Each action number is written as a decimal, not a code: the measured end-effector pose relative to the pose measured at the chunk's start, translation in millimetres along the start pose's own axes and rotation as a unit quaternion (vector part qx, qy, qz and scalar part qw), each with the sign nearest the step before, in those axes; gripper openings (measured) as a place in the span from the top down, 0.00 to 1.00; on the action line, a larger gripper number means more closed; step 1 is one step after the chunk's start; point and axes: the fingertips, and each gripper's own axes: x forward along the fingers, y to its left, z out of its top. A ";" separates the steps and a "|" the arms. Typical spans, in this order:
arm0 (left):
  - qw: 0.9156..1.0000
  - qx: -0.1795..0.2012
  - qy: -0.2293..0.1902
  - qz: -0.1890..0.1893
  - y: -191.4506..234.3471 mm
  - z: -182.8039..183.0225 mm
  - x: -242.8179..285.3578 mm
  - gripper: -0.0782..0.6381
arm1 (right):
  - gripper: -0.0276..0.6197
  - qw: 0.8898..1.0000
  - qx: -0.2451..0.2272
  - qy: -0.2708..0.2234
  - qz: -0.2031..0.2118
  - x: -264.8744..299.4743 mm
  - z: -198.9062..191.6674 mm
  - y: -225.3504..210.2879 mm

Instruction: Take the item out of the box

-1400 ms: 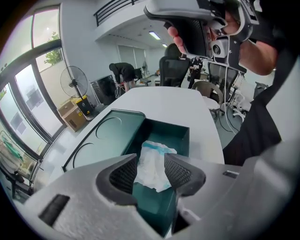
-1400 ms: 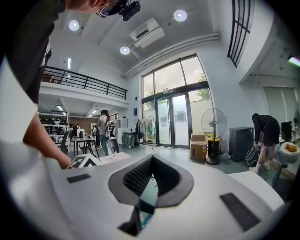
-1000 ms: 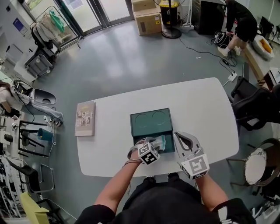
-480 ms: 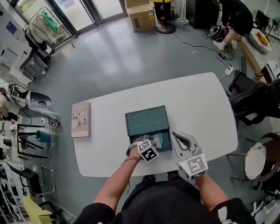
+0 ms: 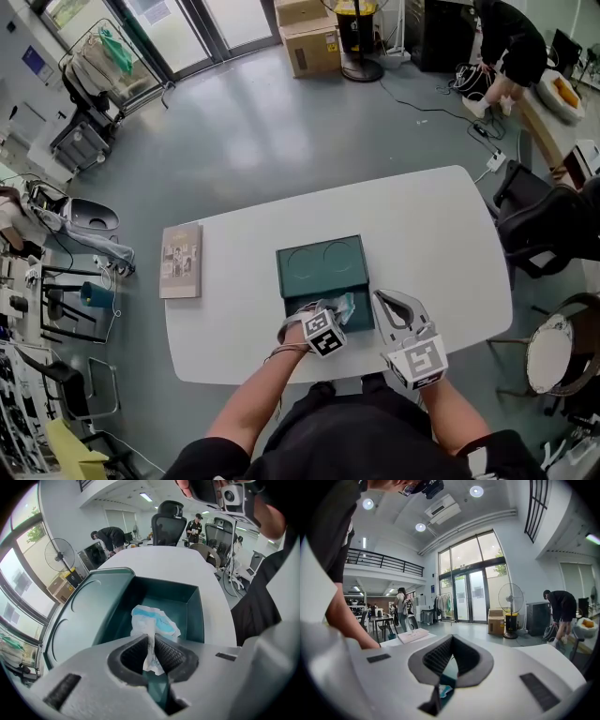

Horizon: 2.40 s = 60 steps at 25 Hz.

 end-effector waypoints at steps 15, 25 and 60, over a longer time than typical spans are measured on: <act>0.989 0.005 -0.111 0.102 9.8 36.0 -85.1 0.84 | 0.95 1.000 -0.026 0.010 0.008 8.4 -1.0 21.4; 0.952 -0.076 -0.228 0.191 20.9 47.0 -154.6 0.84 | 0.95 0.999 -0.032 0.016 0.001 9.2 0.2 19.9; 0.802 -0.241 -0.484 0.255 73.8 23.0 -314.5 0.84 | 0.95 0.995 -0.093 -0.028 -0.008 21.7 56.9 45.9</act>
